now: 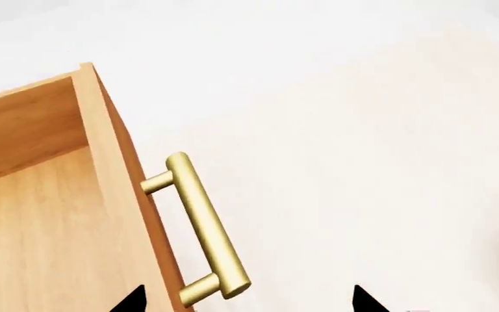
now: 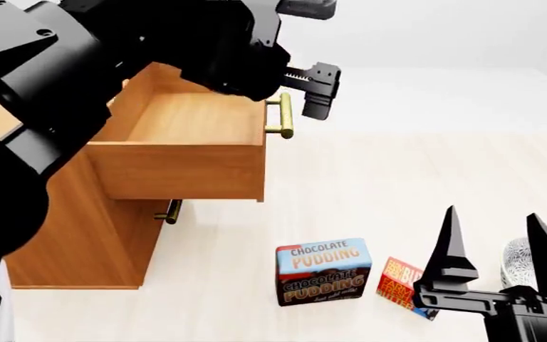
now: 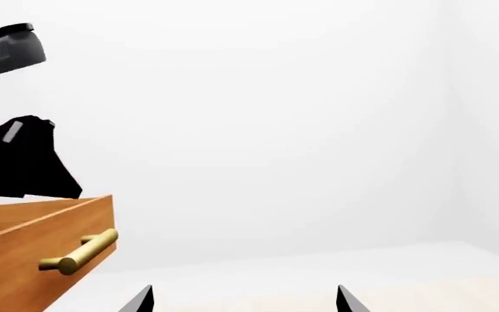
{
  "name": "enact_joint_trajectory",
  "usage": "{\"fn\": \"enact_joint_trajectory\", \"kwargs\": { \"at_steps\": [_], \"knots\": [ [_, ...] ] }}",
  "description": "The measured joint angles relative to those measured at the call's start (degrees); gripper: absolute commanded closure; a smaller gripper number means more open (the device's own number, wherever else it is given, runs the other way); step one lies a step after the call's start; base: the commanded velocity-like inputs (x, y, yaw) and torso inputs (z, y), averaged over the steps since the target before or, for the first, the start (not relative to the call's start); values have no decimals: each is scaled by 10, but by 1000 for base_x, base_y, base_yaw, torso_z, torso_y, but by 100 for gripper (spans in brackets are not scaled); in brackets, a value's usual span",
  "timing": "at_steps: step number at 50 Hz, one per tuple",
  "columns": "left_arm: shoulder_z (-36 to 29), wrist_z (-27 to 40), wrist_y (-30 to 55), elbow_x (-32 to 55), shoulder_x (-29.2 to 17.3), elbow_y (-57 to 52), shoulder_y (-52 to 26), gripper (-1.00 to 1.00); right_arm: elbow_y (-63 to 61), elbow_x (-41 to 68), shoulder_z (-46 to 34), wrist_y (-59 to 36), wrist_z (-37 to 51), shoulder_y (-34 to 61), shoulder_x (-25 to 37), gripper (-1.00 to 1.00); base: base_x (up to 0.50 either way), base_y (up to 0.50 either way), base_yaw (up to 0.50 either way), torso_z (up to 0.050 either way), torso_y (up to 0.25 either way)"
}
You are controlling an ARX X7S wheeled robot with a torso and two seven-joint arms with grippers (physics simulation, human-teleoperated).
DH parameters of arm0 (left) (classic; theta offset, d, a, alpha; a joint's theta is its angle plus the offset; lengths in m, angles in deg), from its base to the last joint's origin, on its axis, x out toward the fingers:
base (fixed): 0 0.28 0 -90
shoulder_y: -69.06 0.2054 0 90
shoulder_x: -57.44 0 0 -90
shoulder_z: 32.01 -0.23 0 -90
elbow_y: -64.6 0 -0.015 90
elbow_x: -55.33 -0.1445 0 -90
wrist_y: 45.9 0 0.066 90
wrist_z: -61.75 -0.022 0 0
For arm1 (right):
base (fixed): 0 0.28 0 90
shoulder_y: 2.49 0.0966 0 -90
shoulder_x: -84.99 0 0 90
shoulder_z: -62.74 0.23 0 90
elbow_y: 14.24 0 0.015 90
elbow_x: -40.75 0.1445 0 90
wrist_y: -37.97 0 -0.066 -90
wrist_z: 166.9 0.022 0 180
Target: Put the butter at the back in the top drawer of the cabinet and close it.
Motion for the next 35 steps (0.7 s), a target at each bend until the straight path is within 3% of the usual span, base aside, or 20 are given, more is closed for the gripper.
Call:
{"fn": "enact_joint_trajectory", "kwargs": {
  "at_steps": [6, 11, 35],
  "knots": [
    [21, 6, -24, -15, 3, 0, -15, -100, 0, -1, -2, -1, 2, 1, 0, -100, 0, 0, 0, 0, 0],
    [44, 31, -49, -16, -22, -51, -26, -100, 0, -2, -4, -3, 4, 2, 1, -100, 0, 0, 0, 0, 0],
    [155, 214, -160, 7, -255, -474, -30, -100, -13, -20, -19, -17, 22, 3, 1, -100, 0, 0, 0, 0, 0]
  ]
}}
